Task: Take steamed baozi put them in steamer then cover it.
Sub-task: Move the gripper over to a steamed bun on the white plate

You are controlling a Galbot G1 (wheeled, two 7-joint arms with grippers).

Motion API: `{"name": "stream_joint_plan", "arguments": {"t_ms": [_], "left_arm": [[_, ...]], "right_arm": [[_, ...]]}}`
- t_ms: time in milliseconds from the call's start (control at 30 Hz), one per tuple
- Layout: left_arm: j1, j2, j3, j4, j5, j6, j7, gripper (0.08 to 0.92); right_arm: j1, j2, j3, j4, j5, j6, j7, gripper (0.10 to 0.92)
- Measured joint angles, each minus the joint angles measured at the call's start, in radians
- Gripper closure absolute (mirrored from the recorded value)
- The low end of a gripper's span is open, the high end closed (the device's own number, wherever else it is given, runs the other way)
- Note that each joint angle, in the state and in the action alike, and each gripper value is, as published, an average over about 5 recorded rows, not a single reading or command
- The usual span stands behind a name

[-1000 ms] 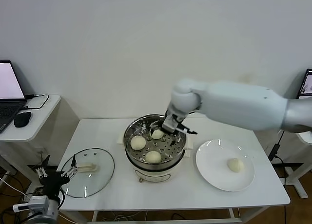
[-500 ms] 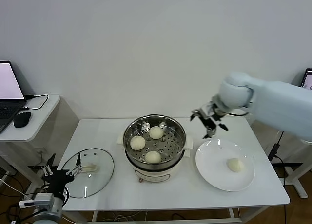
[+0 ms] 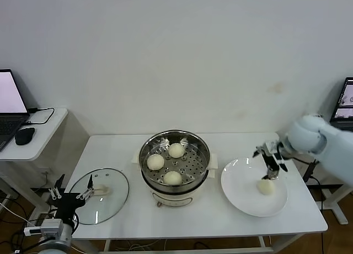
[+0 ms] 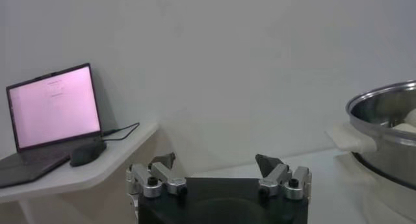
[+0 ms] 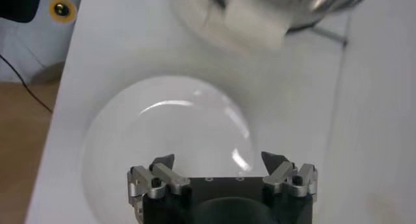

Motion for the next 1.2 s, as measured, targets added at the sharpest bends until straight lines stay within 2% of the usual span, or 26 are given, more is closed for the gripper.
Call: {"name": "stream_joint_plan", "arguments": {"t_ms": [1033, 1200], "left_arm": [[-0.002, -0.005, 0.001, 0.010, 0.006, 0.003, 0.000, 0.177], [-0.001, -0.007, 0.001, 0.007, 0.006, 0.004, 0.001, 0.177]], "right_arm": [[-0.297, 0.109, 0.223, -0.239, -0.177, 0.013, 0.019, 0.202], [-0.311, 0.125, 0.232, -0.258, -0.188, 0.013, 0.015, 0.231]]}}
